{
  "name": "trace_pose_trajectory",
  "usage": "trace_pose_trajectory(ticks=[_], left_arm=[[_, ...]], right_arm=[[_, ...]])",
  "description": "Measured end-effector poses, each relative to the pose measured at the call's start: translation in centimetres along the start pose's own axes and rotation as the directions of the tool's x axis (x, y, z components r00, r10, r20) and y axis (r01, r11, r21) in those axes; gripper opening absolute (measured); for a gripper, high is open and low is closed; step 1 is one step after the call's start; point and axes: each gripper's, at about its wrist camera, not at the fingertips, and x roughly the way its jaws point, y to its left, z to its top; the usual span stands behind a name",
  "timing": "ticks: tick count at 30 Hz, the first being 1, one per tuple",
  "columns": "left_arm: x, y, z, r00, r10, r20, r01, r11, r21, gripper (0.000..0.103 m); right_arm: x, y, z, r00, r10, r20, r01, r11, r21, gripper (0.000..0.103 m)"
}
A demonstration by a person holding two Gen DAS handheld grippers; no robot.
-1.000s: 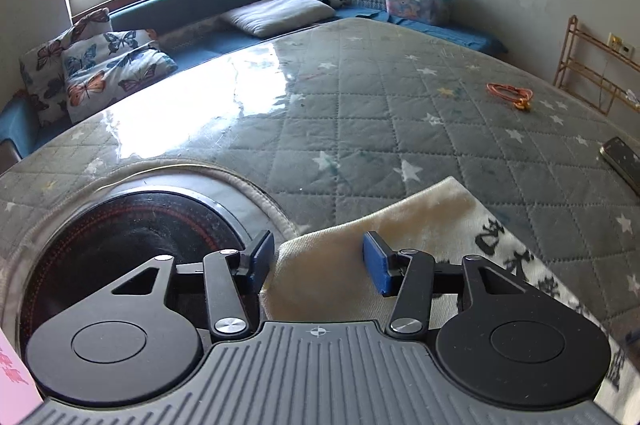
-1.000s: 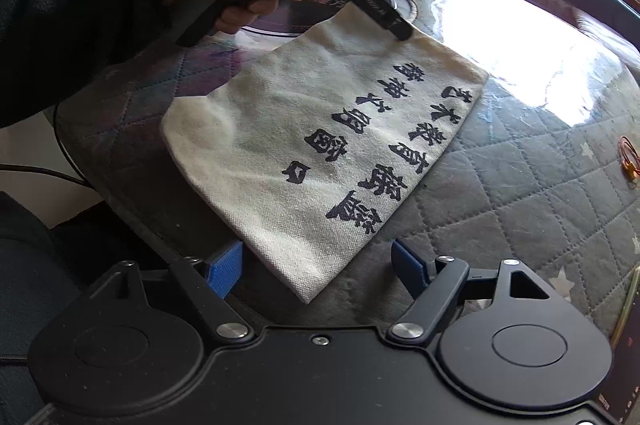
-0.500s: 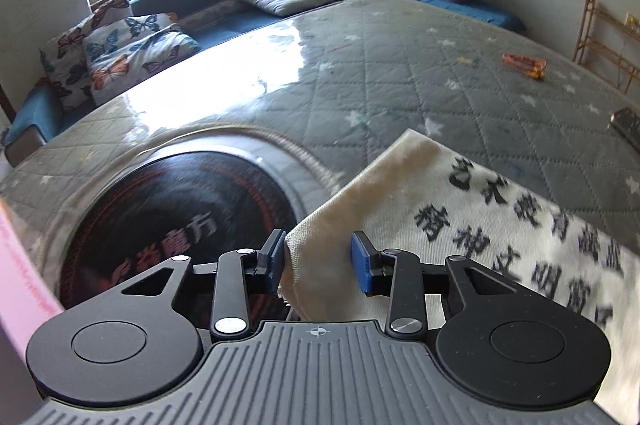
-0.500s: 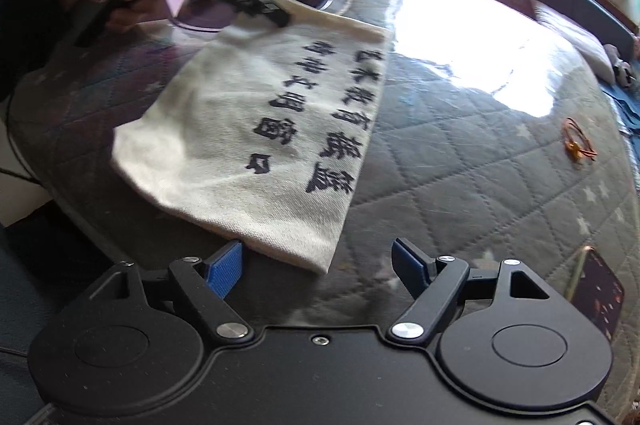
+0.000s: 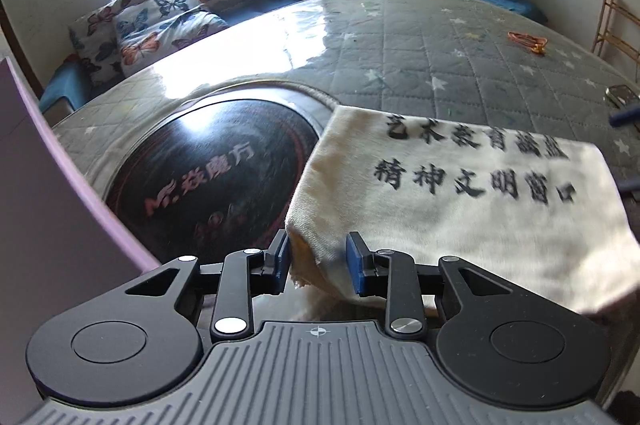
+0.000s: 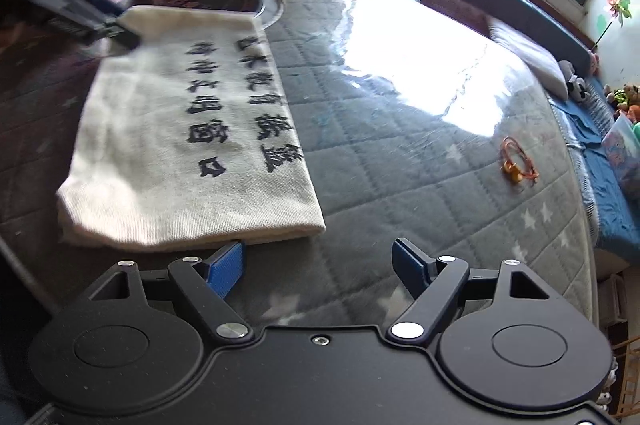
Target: Fold shopping bag
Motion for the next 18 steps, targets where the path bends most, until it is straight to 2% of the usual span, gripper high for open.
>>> trace_pose_trajectory(ticks=[7,18], left_arm=[[-1.8,-0.1,-1.4,1.000,-0.013,-0.006,0.013,0.999,-0.042,0.028],[-5.4,-1.0,-4.5,0.996,-0.072,-0.044,0.067,0.993,-0.094,0.028]], right_arm=[[1.4,-1.5,0.9,0.999,-0.049,0.014,0.049,0.999,-0.018,0.082],[2.5,-2.1,2.0,0.998,-0.057,0.035,0.057,0.998,-0.019,0.082]])
